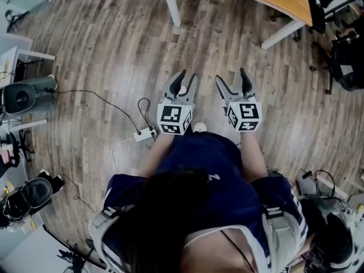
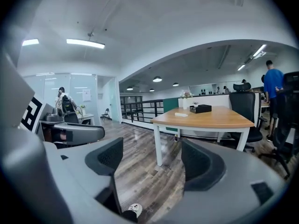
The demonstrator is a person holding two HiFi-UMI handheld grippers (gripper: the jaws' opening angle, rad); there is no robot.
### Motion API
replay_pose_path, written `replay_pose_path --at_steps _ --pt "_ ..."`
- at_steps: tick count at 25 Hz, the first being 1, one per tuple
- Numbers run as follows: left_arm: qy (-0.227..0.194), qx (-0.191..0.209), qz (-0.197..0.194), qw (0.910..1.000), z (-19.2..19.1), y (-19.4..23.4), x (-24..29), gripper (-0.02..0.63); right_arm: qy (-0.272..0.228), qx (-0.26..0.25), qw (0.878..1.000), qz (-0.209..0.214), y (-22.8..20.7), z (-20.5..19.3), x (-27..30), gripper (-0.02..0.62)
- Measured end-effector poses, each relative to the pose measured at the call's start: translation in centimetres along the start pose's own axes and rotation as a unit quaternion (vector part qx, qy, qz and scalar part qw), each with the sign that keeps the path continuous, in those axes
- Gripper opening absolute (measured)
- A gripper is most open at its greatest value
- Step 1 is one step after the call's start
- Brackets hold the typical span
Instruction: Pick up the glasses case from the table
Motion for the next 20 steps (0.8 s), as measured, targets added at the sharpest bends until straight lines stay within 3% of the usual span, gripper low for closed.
replay_pose_path --at_steps 2,7,20 --pt "-0.003 0.004 -0.017 0.9999 0.4 0.9 1.6 0.209 0.0 -0.002 1.0 -0.002 -0.5 0.3 1.4 0.402" --pt "0.007 0.018 -0.052 0.9985 1.6 4.0 6.3 0.307 0.01 -0.003 1.0 -0.018 -1.5 1.1 5.6 0.416" --pt "0.021 0.029 -0.081 0.996 5.9 13.9 15.1 0.357 0.01 0.006 0.997 -0.076 -3.1 5.5 15.9 0.423"
Point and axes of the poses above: the fingertips, and each gripper's own axes: x forward along the fingers, y to its left, z out of its top, the point moved 7 cm from there along -x, backward along the fingers, and after that the axes turned 6 degrees about -z, right-handed, at the moved point
